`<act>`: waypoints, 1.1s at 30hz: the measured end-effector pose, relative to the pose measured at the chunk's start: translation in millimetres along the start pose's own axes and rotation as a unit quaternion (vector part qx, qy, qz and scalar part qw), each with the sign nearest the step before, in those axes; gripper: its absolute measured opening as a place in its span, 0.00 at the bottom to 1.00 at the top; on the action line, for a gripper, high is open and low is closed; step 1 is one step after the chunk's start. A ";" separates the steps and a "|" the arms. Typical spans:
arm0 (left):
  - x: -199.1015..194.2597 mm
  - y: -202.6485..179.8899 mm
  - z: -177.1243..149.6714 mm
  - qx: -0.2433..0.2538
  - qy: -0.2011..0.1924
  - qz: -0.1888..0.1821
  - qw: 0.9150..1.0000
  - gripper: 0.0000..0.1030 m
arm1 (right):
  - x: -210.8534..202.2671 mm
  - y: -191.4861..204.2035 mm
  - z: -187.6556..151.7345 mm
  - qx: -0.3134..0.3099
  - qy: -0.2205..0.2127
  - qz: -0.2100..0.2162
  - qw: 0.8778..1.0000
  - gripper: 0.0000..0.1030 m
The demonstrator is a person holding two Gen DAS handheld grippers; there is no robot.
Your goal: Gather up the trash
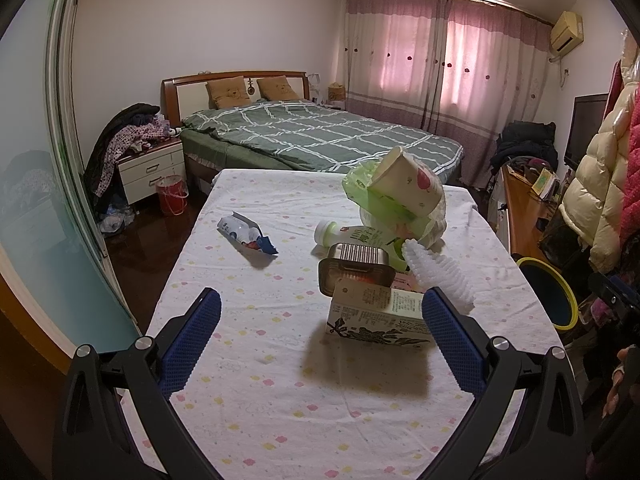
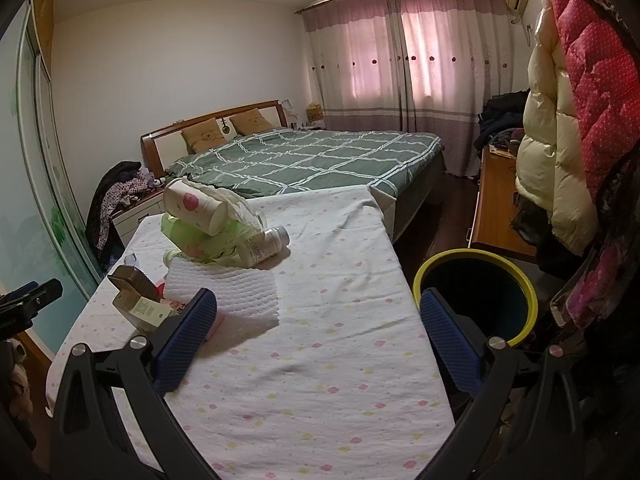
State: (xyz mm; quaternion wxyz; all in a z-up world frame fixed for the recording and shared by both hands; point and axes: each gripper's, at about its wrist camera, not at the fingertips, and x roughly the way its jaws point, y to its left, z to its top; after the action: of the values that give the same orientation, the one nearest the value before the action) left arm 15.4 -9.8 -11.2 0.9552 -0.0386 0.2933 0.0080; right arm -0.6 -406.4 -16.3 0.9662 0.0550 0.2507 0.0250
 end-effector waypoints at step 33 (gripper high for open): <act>38.5 53.7 5.6 -0.039 0.018 0.032 0.999 0.96 | 131.2 127.3 7.7 -0.083 0.082 0.097 0.988 0.86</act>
State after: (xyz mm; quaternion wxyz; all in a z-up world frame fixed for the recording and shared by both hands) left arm 48.4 43.9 -31.9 0.9466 -0.0668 0.3114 0.0497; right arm 115.1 -270.9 -57.7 0.9366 -0.0032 0.3194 0.1439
